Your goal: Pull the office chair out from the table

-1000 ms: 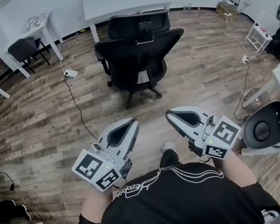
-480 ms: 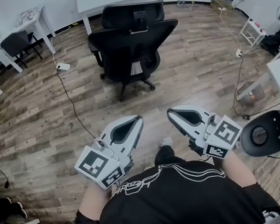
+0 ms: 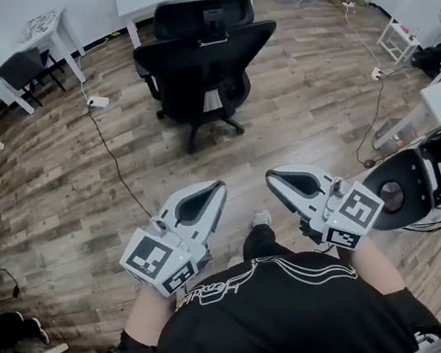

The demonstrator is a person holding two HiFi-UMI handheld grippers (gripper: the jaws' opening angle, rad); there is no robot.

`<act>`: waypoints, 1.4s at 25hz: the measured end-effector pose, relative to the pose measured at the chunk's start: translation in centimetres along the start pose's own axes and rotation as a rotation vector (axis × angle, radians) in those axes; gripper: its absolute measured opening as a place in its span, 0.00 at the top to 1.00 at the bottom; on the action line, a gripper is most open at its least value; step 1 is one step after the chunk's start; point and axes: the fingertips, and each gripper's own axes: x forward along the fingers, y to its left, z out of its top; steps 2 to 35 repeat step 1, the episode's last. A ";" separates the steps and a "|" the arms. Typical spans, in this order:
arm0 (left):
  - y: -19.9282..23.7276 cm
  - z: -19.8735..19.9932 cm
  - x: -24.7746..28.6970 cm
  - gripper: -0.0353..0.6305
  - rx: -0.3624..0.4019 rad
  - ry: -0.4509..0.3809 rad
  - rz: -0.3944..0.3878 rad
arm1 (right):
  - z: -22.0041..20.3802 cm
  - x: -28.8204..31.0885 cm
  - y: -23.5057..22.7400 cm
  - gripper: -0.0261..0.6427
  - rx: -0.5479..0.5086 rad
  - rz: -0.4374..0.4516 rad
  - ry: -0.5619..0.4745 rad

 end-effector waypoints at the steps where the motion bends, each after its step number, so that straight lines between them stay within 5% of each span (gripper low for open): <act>1: 0.0 -0.2 0.1 0.94 -0.005 0.002 0.000 | -0.2 -0.1 -0.1 0.91 0.001 -0.002 0.001; 35: 0.0 -0.2 0.1 0.94 -0.005 0.002 0.000 | -0.2 -0.1 -0.1 0.91 0.001 -0.002 0.001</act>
